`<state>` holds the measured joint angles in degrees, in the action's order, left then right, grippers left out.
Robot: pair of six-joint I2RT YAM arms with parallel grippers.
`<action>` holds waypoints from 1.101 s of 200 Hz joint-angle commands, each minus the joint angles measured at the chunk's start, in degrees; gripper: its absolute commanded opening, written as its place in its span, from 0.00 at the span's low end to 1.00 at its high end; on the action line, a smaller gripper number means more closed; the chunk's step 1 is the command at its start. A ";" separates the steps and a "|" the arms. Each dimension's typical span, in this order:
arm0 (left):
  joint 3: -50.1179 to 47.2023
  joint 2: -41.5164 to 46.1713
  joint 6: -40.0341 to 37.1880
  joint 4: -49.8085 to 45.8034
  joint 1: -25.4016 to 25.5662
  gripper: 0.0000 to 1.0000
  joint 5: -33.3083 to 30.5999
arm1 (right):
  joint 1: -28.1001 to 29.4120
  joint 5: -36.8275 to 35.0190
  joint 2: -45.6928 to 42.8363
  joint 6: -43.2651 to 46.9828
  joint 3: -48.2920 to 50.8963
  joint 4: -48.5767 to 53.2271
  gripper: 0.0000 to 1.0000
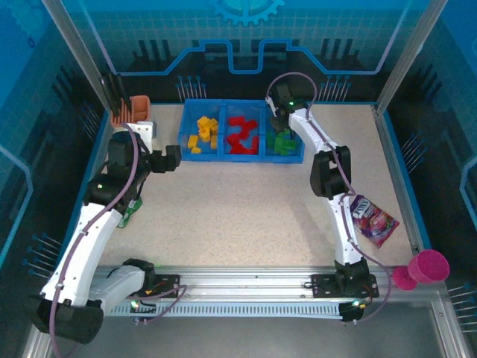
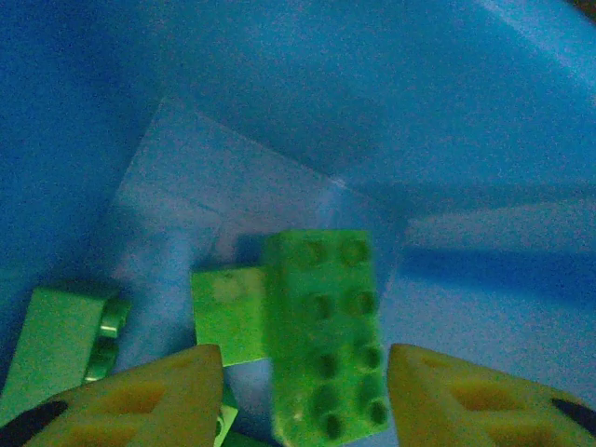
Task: Sort the legos into containers by color
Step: Place the lego in the container, then reset both arms
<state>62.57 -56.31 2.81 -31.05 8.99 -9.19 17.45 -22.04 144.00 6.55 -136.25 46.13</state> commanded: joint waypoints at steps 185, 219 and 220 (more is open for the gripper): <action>-14.31 -5.46 -1.34 23.42 -1.17 0.99 -23.89 | 8.16 5.60 -74.56 -10.23 84.62 -31.69 1.00; -26.35 -9.63 -5.27 38.01 -1.13 0.99 -24.82 | 9.85 12.33 -85.35 -9.03 101.25 -46.47 1.00; -26.40 -9.88 -5.18 38.31 -1.11 0.99 -25.00 | 9.86 12.40 -85.58 -8.98 101.48 -46.69 1.00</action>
<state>41.12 -62.43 -0.12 -4.19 8.36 -29.47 25.71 -14.06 63.46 -1.61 -41.98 12.69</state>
